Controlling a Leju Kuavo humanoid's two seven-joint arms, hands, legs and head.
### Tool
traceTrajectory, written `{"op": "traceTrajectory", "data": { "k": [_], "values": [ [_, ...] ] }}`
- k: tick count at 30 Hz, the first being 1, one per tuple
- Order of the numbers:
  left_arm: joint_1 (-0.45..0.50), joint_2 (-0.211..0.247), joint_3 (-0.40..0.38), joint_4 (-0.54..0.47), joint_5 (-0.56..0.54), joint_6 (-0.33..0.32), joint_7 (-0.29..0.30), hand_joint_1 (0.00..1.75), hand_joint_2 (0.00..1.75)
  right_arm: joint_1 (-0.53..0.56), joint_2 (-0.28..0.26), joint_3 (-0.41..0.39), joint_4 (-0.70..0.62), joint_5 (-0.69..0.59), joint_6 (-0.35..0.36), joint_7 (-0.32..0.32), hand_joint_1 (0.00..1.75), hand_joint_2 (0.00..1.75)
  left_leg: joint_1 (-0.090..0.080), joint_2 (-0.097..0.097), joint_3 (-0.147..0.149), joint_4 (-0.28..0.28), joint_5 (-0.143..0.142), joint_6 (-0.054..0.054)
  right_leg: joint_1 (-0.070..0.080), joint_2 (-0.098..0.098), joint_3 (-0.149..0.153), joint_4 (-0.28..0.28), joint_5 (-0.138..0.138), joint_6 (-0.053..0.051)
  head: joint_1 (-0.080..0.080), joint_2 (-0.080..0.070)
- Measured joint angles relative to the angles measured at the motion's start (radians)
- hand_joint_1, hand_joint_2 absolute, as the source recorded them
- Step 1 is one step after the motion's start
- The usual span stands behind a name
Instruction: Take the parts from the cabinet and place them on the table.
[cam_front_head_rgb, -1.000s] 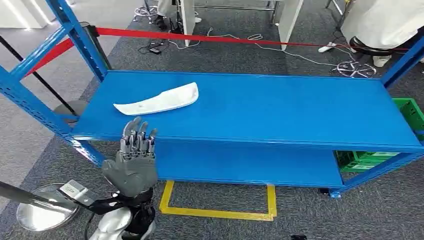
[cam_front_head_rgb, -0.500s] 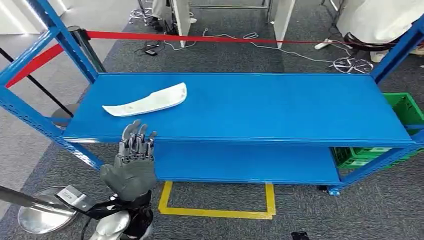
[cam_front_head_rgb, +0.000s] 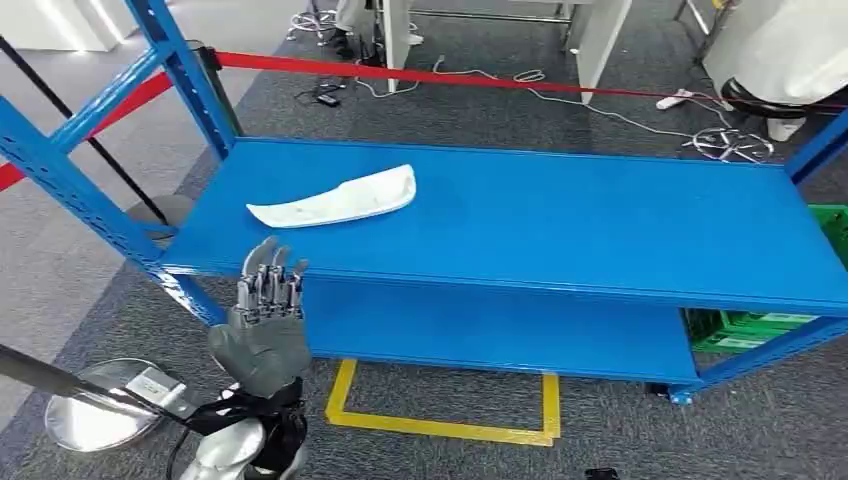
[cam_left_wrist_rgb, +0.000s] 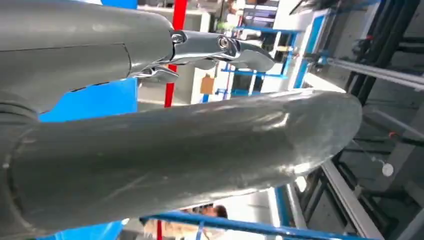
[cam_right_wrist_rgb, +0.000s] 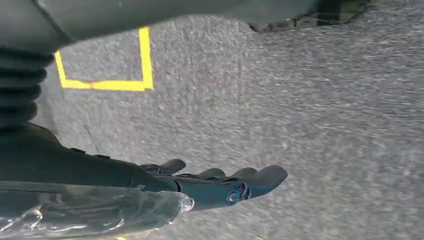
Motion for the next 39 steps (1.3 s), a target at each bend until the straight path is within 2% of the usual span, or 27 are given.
{"op": "traceTrajectory", "data": {
  "k": [1,5,6,7,8,10,11,12,14,15,16,17,20,21,23,25,26,27,28,30,31,32,33,34,36,38,39],
  "values": [
    [0.0,0.0,0.0,0.0,0.001,0.0,0.0,0.0,0.0,0.0,0.0,0.0,0.0,0.0,0.0,0.002,0.0,0.0,-0.007,-0.009,-0.005,0.005,-0.001,-0.007,-0.004,0.034,0.018,-0.036,-0.016,-0.004,0.001,0.0],
    [0.0,0.003,-0.003,0.0,0.002,-0.003,0.0,0.0,0.0,-0.002,0.0,-0.001,0.0,0.0,0.0,0.004,0.0,0.0,0.001,-0.043,-0.012,-0.004,0.01,-0.033,0.001,0.001,0.021,-0.038,-0.01,-0.029,-0.001,0.0],
    [0.0,0.003,-0.003,-0.001,0.002,-0.003,-0.001,0.0,0.0,-0.004,0.0,-0.001,0.0,0.0,0.0,0.004,0.0,0.0,0.001,-0.025,-0.014,0.003,0.003,-0.036,-0.003,-0.011,0.024,-0.042,-0.006,-0.037,-0.001,0.0],
    [-0.001,0.004,-0.004,-0.002,0.002,-0.003,-0.001,0.0,0.0,-0.004,0.0,-0.001,0.0,0.001,0.0,0.004,0.0,0.0,-0.004,0.014,-0.032,0.04,-0.026,-0.041,-0.003,-0.019,0.024,-0.043,-0.007,-0.045,-0.011,0.0],
    [-0.001,0.004,-0.005,-0.002,0.002,-0.003,-0.001,0.0,0.0,-0.003,0.0,-0.001,0.0,0.001,0.0,0.004,0.0,0.0,-0.004,0.034,-0.068,0.112,-0.067,-0.045,-0.002,-0.03,0.023,-0.043,-0.008,-0.047,-0.015,0.0],
    [-0.001,0.005,-0.004,-0.002,0.002,-0.003,-0.001,0.0,0.0,0.0,-0.001,-0.001,0.0,0.0,0.0,0.004,0.0,0.0,-0.003,0.048,-0.145,0.268,-0.131,-0.049,0.001,-0.057,0.022,-0.043,-0.01,-0.05,-0.015,0.0],
    [0.0,0.006,-0.004,-0.002,0.002,-0.003,-0.001,0.0,0.0,0.001,-0.001,-0.001,0.0,0.0,0.0,0.004,0.0,0.0,-0.003,0.049,-0.165,0.304,-0.135,-0.049,0.002,-0.069,0.022,-0.043,-0.011,-0.051,-0.016,0.0],
    [0.002,0.006,-0.004,-0.002,0.002,-0.003,-0.001,0.0,0.0,0.0,-0.001,-0.001,0.0,0.0,0.0,0.004,0.0,0.0,-0.003,0.05,-0.16,0.295,-0.117,-0.048,0.003,-0.08,0.023,-0.043,-0.011,-0.051,-0.015,0.0],
    [0.002,0.006,-0.005,-0.002,0.003,-0.003,-0.001,0.0,0.0,-0.003,-0.001,-0.001,0.0,0.002,0.002,0.004,0.0,0.0,-0.004,0.061,-0.096,0.169,-0.036,-0.041,0.004,-0.104,0.027,-0.043,-0.013,-0.05,-0.015,0.0],
    [0.001,0.006,-0.005,-0.002,0.005,-0.003,-0.001,0.0,0.0,-0.003,-0.001,-0.001,0.0,0.002,0.003,0.004,0.0,0.0,-0.007,0.096,-0.045,0.078,0.003,-0.035,0.005,-0.113,0.031,-0.043,-0.015,-0.047,-0.015,0.0],
    [0.0,0.006,-0.005,-0.002,0.005,-0.003,-0.001,0.0,0.0,-0.002,-0.001,-0.001,0.0,0.003,0.003,0.005,0.0,0.0,-0.011,0.128,-0.01,0.023,0.009,-0.032,0.011,-0.114,0.029,-0.042,-0.019,-0.04,-0.016,0.0],
    [0.0,0.005,-0.007,-0.002,0.006,-0.003,-0.001,0.0,0.0,-0.003,-0.001,-0.001,0.0,0.003,0.001,0.007,0.0,0.0,-0.012,0.12,-0.005,-0.003,-0.002,-0.028,0.015,-0.12,0.023,-0.036,-0.024,-0.033,-0.016,0.0],
    [0.007,0.006,-0.005,-0.002,0.008,-0.003,-0.001,0.0,0.0,-0.007,-0.001,-0.001,0.0,0.003,-0.008,0.024,0.0,0.0,-0.016,0.105,-0.011,0.0,0.0,-0.014,0.013,-0.141,0.038,-0.046,-0.02,-0.019,-0.011,0.0],
    [0.007,0.004,-0.005,-0.002,0.007,0.001,-0.001,0.0,0.0,-0.007,-0.001,-0.001,0.0,0.003,-0.008,0.03,0.0,0.0,-0.007,0.099,-0.007,-0.007,0.005,-0.006,0.008,-0.127,0.032,-0.042,-0.027,-0.01,-0.011,0.0],
    [0.004,0.003,-0.005,-0.002,0.002,0.014,0.001,0.0,0.0,-0.005,-0.001,-0.001,0.0,0.005,-0.011,0.039,0.0,0.0,-0.006,0.092,-0.007,-0.007,0.005,0.003,0.007,-0.064,-0.005,0.05,-0.087,-0.004,-0.005,0.0],
    [0.004,0.003,-0.005,-0.002,0.002,0.022,0.002,0.0,0.0,0.0,-0.001,-0.001,0.0,0.021,-0.027,0.057,0.0,0.0,-0.006,0.082,-0.007,-0.006,0.004,0.006,0.007,-0.048,-0.083,0.214,-0.155,0.0,-0.004,0.0],
    [0.004,0.003,-0.005,-0.002,0.002,0.026,0.002,0.0,0.0,0.003,-0.001,-0.001,0.0,0.035,-0.039,0.071,0.0,0.0,-0.007,0.077,-0.007,-0.006,0.004,0.006,0.007,-0.046,-0.11,0.262,-0.165,0.001,-0.004,0.0],
    [0.004,0.003,-0.005,-0.002,0.002,0.029,0.003,0.0,0.0,0.005,-0.001,0.0,0.0,0.046,-0.051,0.082,0.0,0.0,-0.007,0.071,-0.006,-0.006,0.004,0.006,0.007,-0.046,-0.115,0.262,-0.149,0.001,-0.004,0.0],
    [0.004,0.003,-0.005,-0.002,0.005,0.03,0.003,0.0,0.0,0.005,-0.001,0.0,0.0,0.052,-0.058,0.086,0.0,0.0,-0.006,0.065,-0.004,-0.006,0.003,0.005,0.005,-0.046,-0.099,0.218,-0.114,0.001,-0.003,0.0],
    [0.004,0.003,-0.005,-0.002,0.007,0.031,0.003,0.0,0.0,0.004,-0.001,0.002,0.0,0.057,-0.061,0.089,0.0,0.0,-0.001,0.056,0.001,-0.004,0.0,-0.001,0.001,-0.046,-0.019,0.046,-0.021,0.001,-0.004,0.0],
    [0.004,0.003,-0.005,-0.002,0.007,0.031,0.003,0.0,0.0,0.003,-0.001,0.003,0.0,0.058,-0.063,0.092,0.0,0.0,0.0,0.053,0.002,0.0,-0.004,-0.008,-0.001,-0.045,0.012,-0.024,-0.007,0.006,-0.004,0.0],
    [0.004,0.003,-0.005,-0.002,0.009,0.031,0.005,0.0,0.0,0.001,0.003,0.005,0.001,0.063,-0.066,0.101,0.0,0.0,-0.007,0.051,-0.002,0.006,-0.005,-0.018,0.001,-0.036,0.014,-0.028,-0.017,0.006,0.002,0.0],
    [0.004,0.003,-0.005,-0.002,0.011,0.03,0.007,0.0,0.0,0.001,0.004,0.009,0.001,0.074,-0.071,0.113,0.0,0.0,-0.009,0.048,-0.005,0.007,-0.004,-0.022,0.001,-0.034,0.015,-0.025,-0.015,-0.014,0.0,0.0],
    [0.004,0.003,-0.006,-0.002,0.016,0.029,0.01,0.0,0.0,0.001,0.004,0.012,0.001,0.082,-0.074,0.125,0.0,0.0,-0.009,0.048,-0.005,0.006,-0.002,-0.026,0.001,-0.035,0.013,-0.025,-0.015,-0.017,-0.006,0.0],
    [0.003,0.004,-0.006,-0.002,0.027,0.025,0.016,0.0,0.0,0.002,0.003,0.021,0.001,0.094,-0.096,0.175,0.0,0.0,-0.004,0.048,-0.005,0.002,0.001,-0.035,0.005,-0.034,0.009,-0.024,-0.01,-0.034,-0.007,0.0],
    [0.002,0.005,-0.008,-0.002,0.029,0.022,0.017,0.0,0.0,0.001,0.003,0.021,0.0,0.09,-0.126,0.197,0.0,0.0,-0.003,0.052,-0.024,0.044,-0.037,-0.045,0.002,-0.034,0.01,-0.027,-0.007,-0.045,-0.014,0.0],
    [0.001,0.005,-0.009,-0.002,0.029,0.021,0.018,0.0,0.0,0.001,0.003,0.021,0.0,0.089,-0.138,0.202,0.0,0.0,-0.003,0.052,-0.056,0.11,-0.074,-0.048,0.003,-0.035,0.009,-0.027,-0.006,-0.05,-0.016,0.0]
  ]
}}
